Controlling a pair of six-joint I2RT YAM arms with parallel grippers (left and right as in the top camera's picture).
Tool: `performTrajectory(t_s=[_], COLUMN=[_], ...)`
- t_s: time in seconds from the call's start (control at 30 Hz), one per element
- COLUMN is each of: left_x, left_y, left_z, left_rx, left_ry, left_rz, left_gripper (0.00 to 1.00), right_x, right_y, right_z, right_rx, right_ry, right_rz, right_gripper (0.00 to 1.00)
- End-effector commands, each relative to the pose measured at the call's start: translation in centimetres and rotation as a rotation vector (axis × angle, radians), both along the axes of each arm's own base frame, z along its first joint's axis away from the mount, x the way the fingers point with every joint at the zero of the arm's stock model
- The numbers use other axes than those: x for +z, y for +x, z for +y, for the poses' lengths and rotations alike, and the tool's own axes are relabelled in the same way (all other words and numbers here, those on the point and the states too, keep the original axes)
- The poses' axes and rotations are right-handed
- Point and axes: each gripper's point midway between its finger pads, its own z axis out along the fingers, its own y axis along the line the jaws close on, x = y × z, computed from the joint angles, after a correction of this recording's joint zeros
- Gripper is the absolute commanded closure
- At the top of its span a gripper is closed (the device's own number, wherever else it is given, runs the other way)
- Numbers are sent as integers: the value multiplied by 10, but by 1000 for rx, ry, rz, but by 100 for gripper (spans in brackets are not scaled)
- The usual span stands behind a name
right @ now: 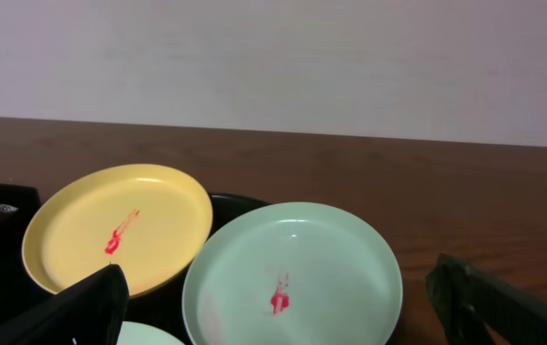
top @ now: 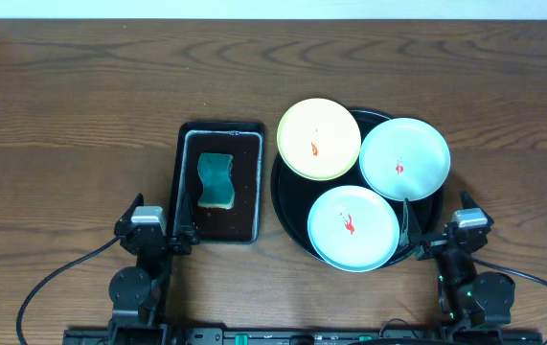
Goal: Clean dirty plates on tray and stack at the side
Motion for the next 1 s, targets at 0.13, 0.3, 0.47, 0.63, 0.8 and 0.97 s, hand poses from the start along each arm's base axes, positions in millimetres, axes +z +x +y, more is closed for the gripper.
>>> performTrajectory(t_s=[0.13, 0.3, 0.47, 0.63, 0.8, 0.97], left_x=[-19, -7, 12, 28, 36, 37], left_y=[-5, -7, -7, -4, -7, -17], left_z=[5, 5, 5, 2, -7, -21], left_rx=[39, 46, 52, 39, 1, -67], left_ry=[-54, -65, -57, -51, -61, -97], left_rz=[141, 236, 375, 532, 707, 850], left_gripper=[15, 15, 15, 15, 15, 15], right_x=[0, 5, 12, 20, 17, 13], right_y=[0, 1, 5, 13, 16, 16], right_z=[2, 2, 3, 5, 6, 6], right_rx=[2, -6, -14, -18, -26, -40], right_ry=[60, 122, 123, 115, 105, 93], right_rz=[25, 92, 223, 390, 606, 801], right_gripper=[1, 1, 1, 1, 1, 1])
